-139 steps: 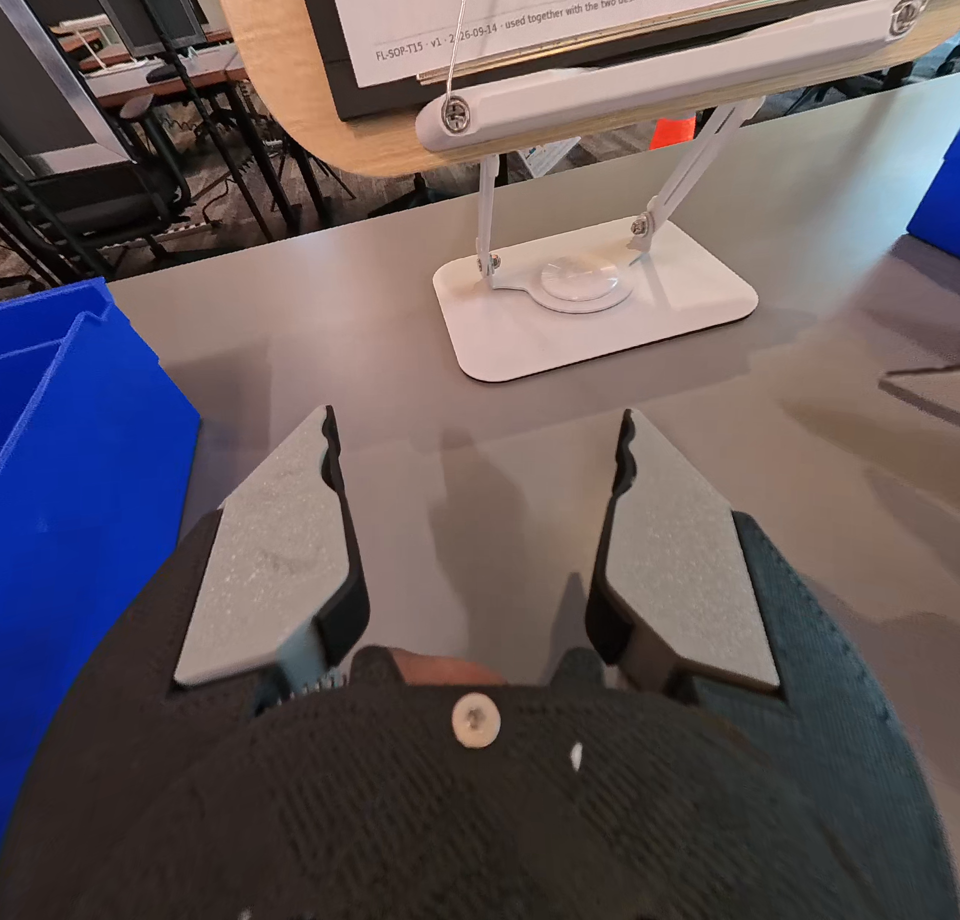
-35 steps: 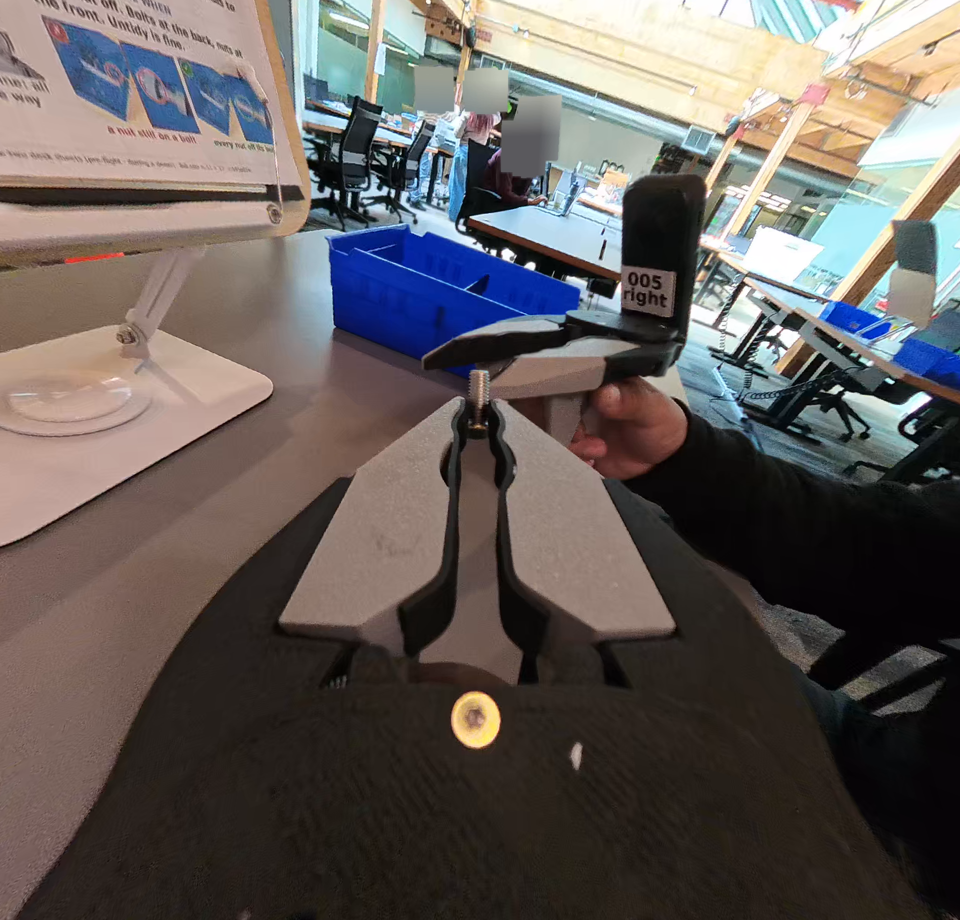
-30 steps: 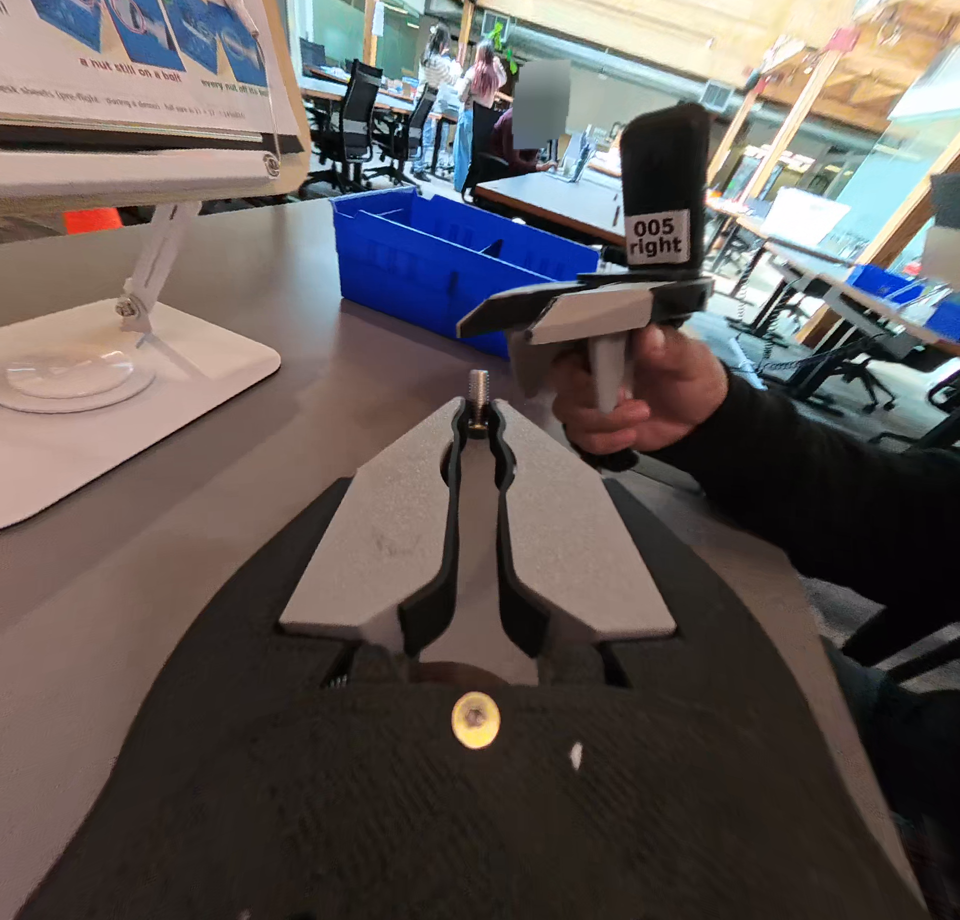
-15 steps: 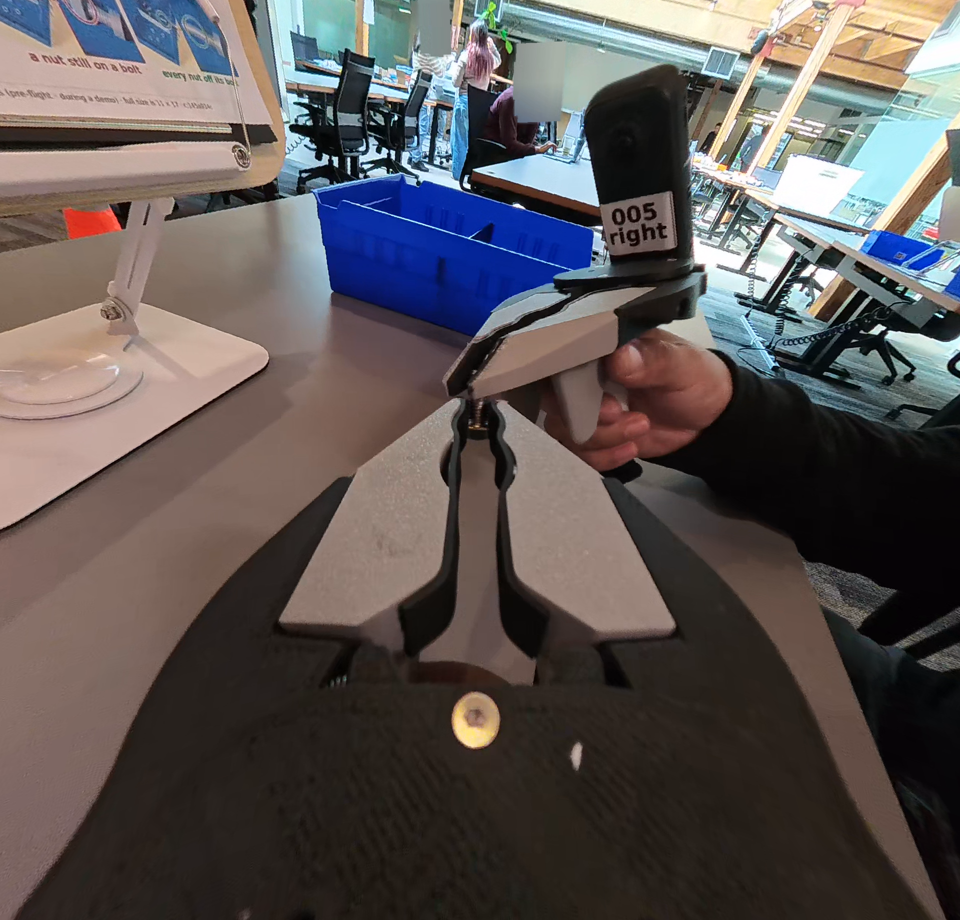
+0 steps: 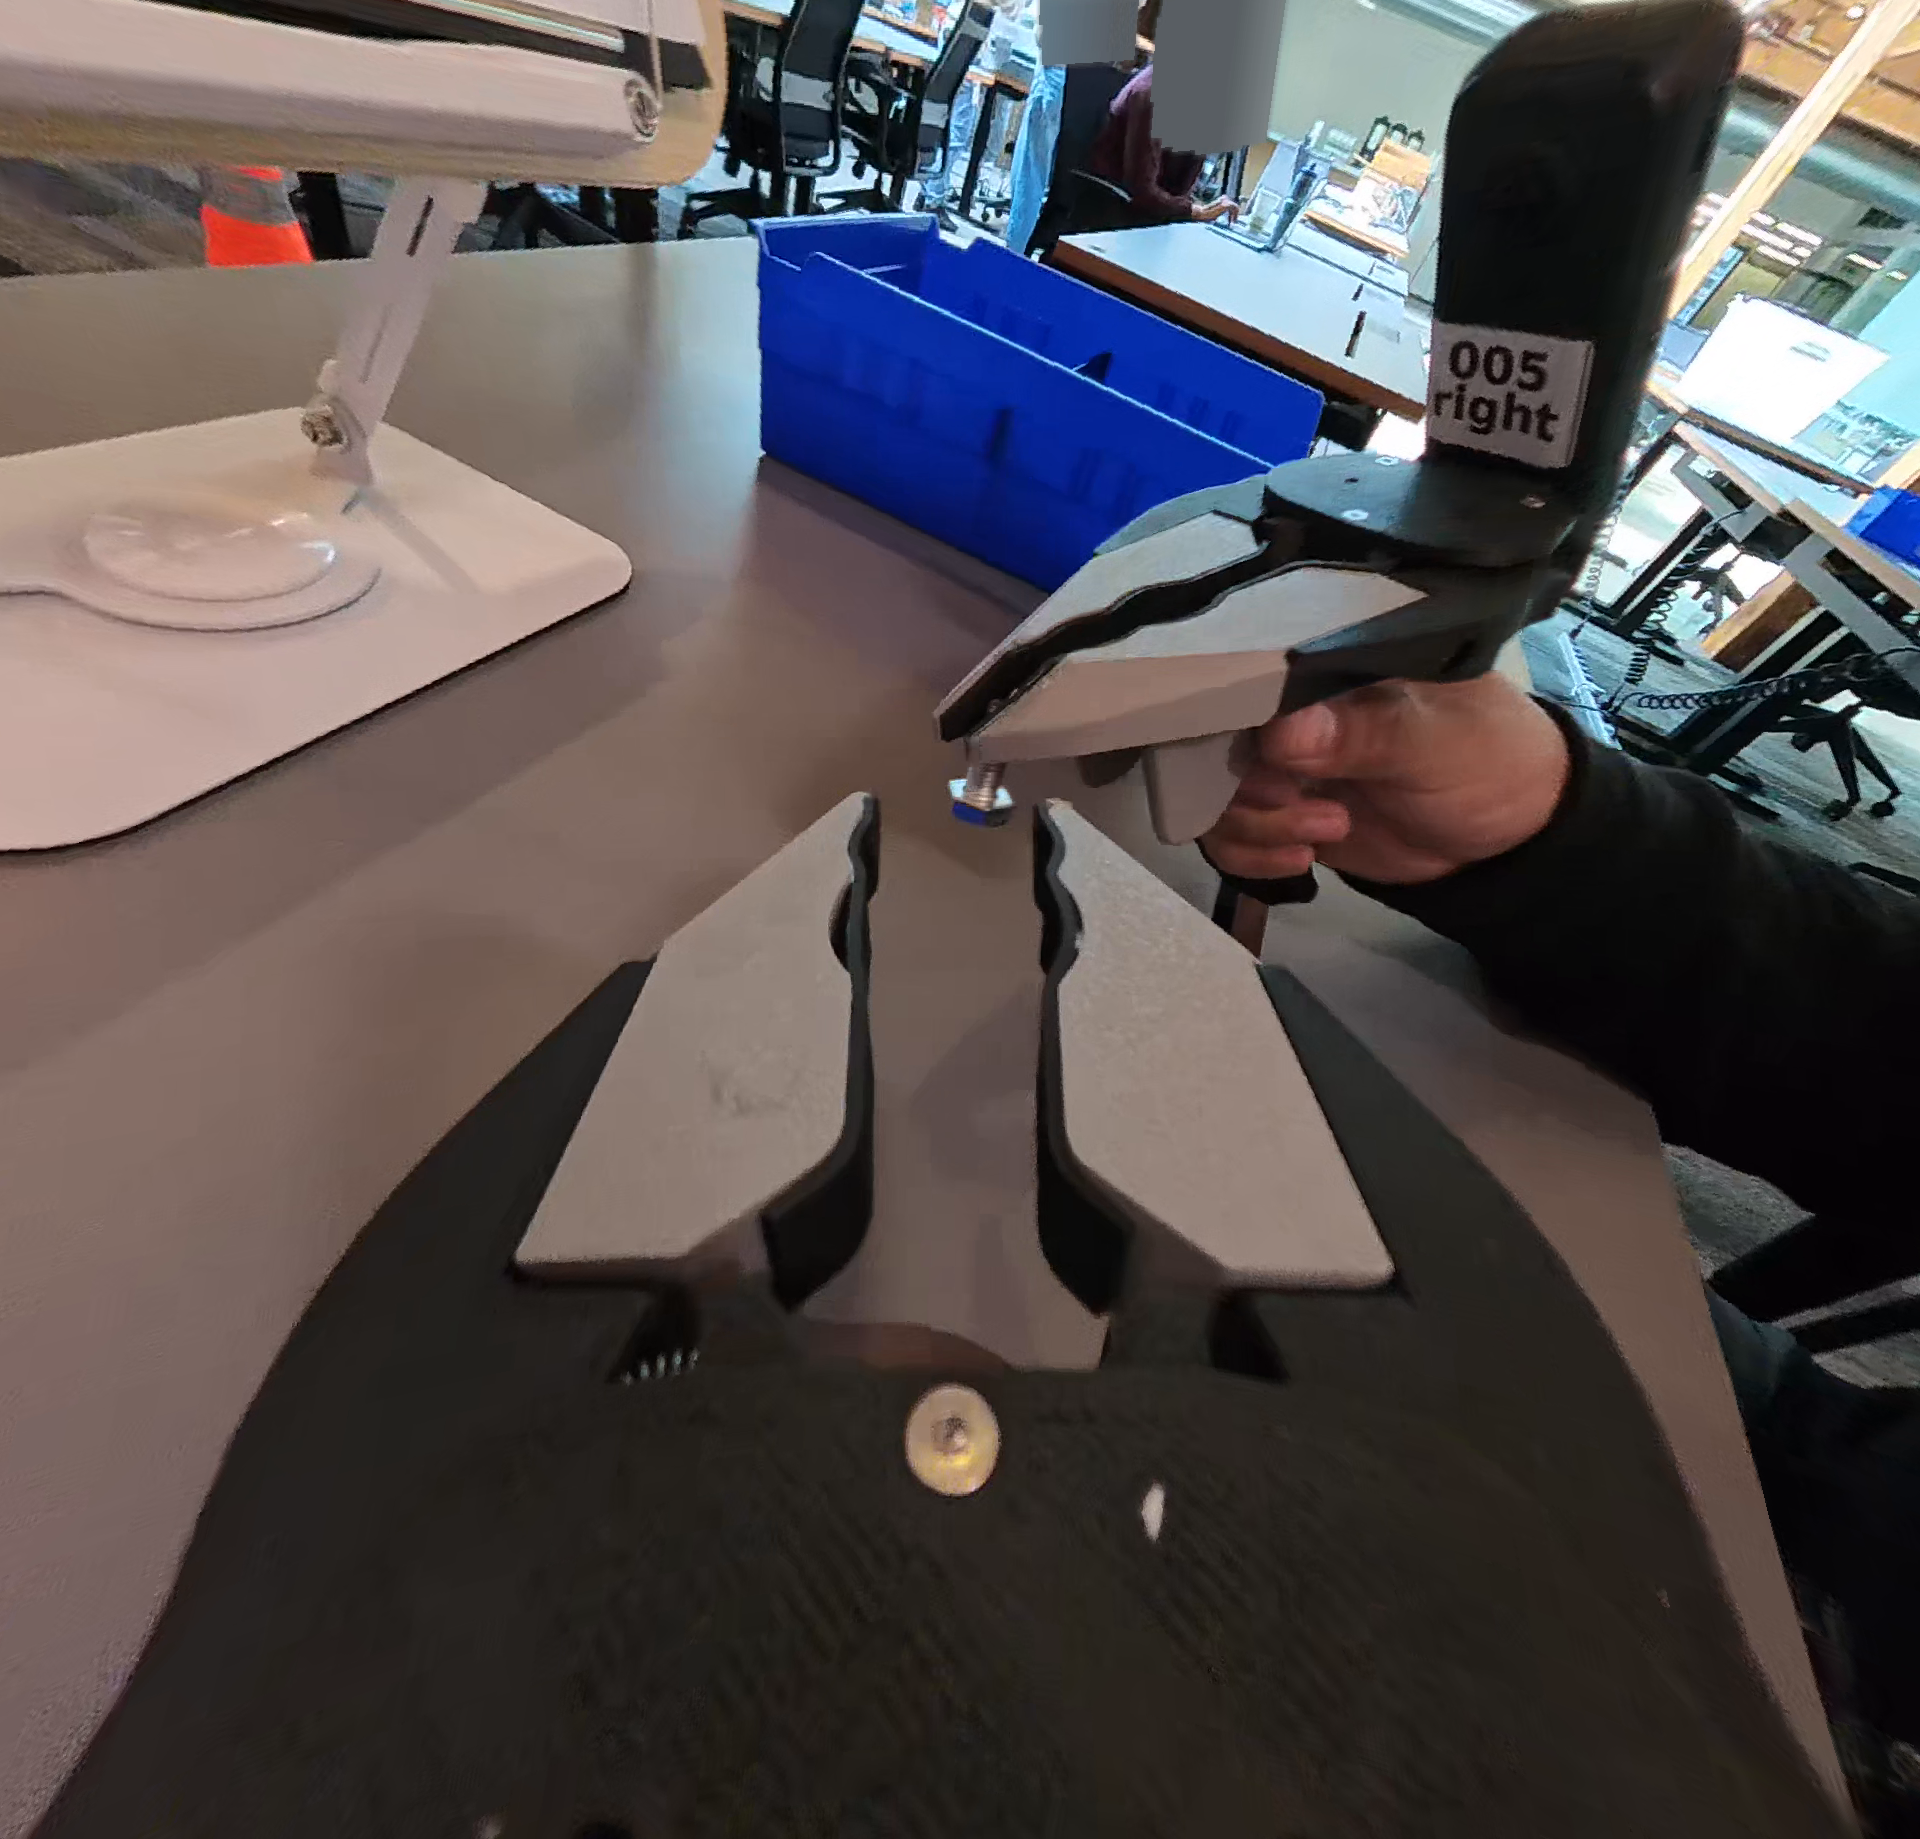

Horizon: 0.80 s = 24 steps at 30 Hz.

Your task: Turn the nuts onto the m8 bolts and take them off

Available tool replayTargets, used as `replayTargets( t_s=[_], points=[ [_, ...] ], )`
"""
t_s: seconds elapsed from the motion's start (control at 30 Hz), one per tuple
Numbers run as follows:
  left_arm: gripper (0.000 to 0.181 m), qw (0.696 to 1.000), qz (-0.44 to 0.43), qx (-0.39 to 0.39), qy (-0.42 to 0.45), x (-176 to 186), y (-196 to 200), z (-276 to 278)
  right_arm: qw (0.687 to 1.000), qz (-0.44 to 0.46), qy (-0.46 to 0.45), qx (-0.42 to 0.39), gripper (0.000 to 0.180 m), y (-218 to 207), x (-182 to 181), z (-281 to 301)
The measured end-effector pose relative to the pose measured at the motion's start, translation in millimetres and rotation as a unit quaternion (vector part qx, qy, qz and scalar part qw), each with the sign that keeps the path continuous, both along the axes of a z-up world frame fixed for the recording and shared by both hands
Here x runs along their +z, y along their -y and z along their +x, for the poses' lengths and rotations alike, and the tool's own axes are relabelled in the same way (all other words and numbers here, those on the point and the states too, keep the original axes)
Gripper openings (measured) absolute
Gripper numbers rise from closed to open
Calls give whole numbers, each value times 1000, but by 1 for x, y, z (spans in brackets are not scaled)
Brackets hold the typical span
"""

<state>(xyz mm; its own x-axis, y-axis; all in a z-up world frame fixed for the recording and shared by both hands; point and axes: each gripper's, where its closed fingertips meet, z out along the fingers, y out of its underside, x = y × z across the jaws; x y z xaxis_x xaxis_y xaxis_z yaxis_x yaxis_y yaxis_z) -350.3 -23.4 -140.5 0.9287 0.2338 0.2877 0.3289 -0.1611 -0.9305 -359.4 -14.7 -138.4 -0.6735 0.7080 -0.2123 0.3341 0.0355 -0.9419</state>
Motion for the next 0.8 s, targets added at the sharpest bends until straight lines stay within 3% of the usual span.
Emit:
replayTargets(
  t_s=[0.3, 0.8],
  points=[
    [27, 999, -18, 45, 17, -10, 11, -16, 990, 134, 8, -32, 4, -8, -49, -17],
    [23, 998, -32, 53, 10, -14, 10, -18, 986, 162, 35, -28, 4, -8, -66, -17]
  ],
)
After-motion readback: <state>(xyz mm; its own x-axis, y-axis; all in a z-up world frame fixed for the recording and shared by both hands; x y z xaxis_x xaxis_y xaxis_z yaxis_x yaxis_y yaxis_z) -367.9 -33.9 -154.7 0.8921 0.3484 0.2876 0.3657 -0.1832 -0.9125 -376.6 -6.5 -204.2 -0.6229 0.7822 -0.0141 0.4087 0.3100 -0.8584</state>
